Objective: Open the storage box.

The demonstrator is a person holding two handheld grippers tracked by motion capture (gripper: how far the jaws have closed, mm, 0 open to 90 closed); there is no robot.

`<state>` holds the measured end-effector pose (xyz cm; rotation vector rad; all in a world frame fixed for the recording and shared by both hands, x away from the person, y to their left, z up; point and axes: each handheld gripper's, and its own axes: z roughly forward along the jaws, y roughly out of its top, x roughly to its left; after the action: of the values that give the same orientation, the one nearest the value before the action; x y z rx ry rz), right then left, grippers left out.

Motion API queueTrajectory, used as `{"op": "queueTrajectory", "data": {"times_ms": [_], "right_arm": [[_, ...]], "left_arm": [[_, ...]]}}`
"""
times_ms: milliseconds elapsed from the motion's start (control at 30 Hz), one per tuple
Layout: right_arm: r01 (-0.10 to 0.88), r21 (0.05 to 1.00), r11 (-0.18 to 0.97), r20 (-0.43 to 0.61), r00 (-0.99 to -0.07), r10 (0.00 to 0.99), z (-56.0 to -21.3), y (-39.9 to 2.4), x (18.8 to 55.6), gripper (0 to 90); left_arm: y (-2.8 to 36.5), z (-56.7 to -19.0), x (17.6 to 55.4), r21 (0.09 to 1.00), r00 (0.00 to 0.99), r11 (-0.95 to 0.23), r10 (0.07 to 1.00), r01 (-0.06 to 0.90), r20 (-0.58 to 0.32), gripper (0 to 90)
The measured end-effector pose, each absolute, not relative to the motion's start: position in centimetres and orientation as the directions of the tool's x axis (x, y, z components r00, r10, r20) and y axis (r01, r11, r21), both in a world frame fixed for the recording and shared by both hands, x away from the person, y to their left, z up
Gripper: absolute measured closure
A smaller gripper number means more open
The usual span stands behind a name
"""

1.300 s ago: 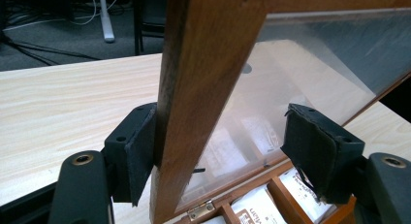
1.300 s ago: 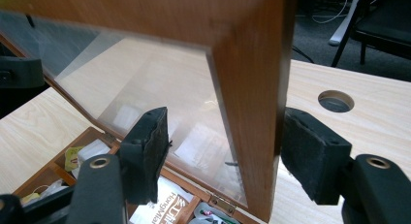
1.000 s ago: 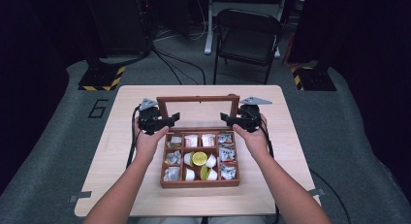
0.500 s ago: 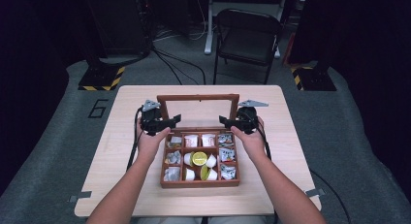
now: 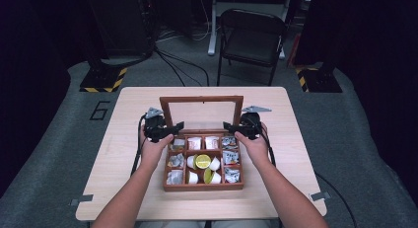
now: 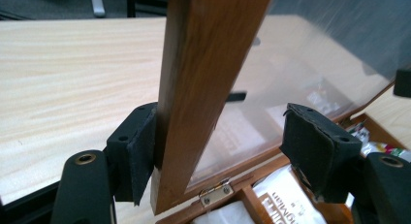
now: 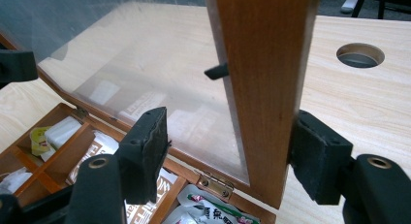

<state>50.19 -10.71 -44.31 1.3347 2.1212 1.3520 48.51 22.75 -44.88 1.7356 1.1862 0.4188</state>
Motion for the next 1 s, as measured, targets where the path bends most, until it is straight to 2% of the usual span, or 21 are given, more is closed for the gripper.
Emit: {"op": "queueTrajectory", "data": {"times_ms": [267,533,767,1000], "right_arm": [[0.529,0.839,0.127,0.208,-0.527,0.824,-44.6,-10.7,50.2,35.0],[0.557,0.822,0.118,0.240,-0.527,0.815,-45.6,-10.8,50.4,34.4],[0.551,0.825,0.126,0.228,-0.528,0.818,-46.2,-10.9,50.5,36.3],[0.556,0.823,0.117,0.234,-0.519,0.822,-46.3,-11.0,50.6,38.9]], "left_arm": [[22.7,-45.4,48.7,0.845,0.470,-0.074,0.855,0.530,-0.220,30.3],[23.2,-46.6,48.9,0.833,0.474,-0.030,0.834,0.552,-0.284,30.0],[22.8,-47.0,49.0,0.839,0.473,-0.054,0.845,0.542,-0.251,30.6],[22.9,-47.2,49.2,0.840,0.474,-0.043,0.841,0.541,-0.263,30.8]]}}
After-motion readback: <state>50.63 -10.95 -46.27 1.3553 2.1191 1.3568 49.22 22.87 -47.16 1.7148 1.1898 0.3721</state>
